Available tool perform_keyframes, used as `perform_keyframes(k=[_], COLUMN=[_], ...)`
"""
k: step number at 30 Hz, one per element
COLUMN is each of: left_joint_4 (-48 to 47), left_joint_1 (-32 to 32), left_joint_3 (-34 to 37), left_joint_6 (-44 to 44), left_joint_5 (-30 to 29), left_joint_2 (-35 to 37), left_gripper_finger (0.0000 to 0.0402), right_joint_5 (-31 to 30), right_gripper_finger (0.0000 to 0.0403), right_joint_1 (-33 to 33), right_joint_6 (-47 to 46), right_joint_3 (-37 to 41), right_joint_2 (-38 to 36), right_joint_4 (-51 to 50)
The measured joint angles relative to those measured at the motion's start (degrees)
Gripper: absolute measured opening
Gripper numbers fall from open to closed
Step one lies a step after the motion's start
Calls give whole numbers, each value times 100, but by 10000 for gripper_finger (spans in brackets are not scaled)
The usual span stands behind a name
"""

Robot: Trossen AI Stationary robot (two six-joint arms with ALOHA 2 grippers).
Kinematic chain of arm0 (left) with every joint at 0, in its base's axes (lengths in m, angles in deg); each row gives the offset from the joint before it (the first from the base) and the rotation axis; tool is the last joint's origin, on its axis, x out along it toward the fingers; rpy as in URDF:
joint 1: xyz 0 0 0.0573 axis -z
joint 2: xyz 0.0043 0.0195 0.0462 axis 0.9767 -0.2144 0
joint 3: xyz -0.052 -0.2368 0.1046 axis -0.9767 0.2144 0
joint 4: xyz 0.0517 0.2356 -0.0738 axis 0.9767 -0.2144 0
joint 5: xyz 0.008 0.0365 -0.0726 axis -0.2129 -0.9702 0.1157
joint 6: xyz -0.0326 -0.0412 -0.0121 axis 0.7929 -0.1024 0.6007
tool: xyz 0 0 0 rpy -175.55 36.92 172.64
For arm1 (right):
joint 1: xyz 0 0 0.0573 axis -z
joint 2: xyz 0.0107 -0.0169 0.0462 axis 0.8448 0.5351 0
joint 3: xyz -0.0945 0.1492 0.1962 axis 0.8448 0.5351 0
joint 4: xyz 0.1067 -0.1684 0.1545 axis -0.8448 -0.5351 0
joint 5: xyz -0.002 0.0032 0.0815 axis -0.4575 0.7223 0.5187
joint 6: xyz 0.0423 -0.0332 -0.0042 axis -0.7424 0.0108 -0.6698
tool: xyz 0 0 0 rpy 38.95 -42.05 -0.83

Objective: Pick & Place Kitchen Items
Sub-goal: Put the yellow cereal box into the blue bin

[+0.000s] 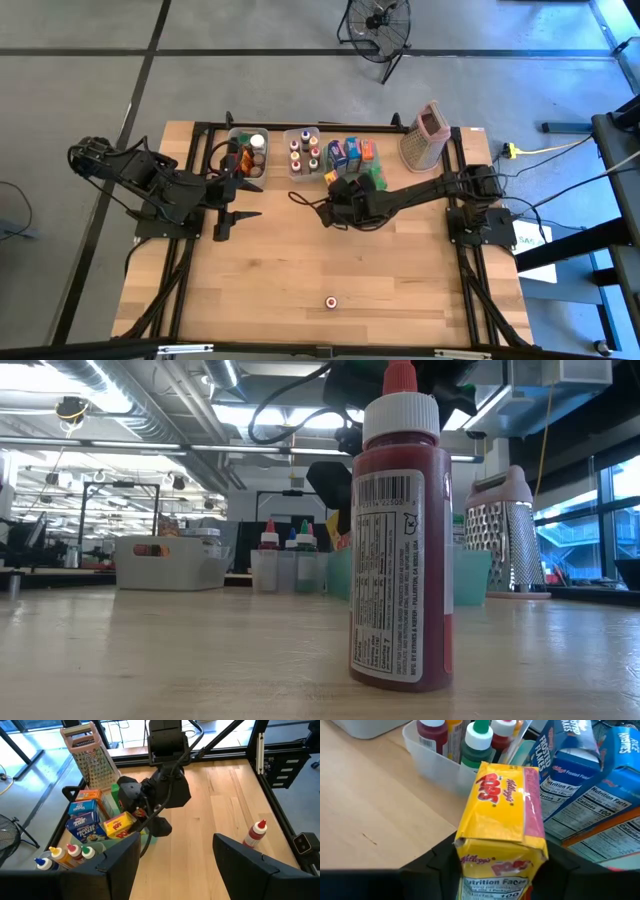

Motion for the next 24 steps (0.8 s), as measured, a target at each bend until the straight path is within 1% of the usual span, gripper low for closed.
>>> perform_keyframes(k=[4,9,16,21,24], left_joint_4=[0,-18,-44,-44,-44], left_joint_1=[0,0,0,0,0], left_joint_3=[0,0,0,0,0], left_joint_6=[8,97,299,301,302], left_joint_5=[0,7,456,487,487], left_joint_2=[0,0,0,0,0], left_gripper_finger=[244,244,244,244,244], right_joint_5=[82,381,458,485,644], right_gripper_finger=[207,211,211,211,211], right_joint_1=[-67,-72,-72,-74,-100], right_joint_6=[-2,-46,-29,-22,-27], right_joint_3=[-4,-417,-1089,-1156,-1156], right_joint_2=[-2,-2,-9,-13,-13], right_joint_4=[-17,-695,-1615,-1721,-1756])
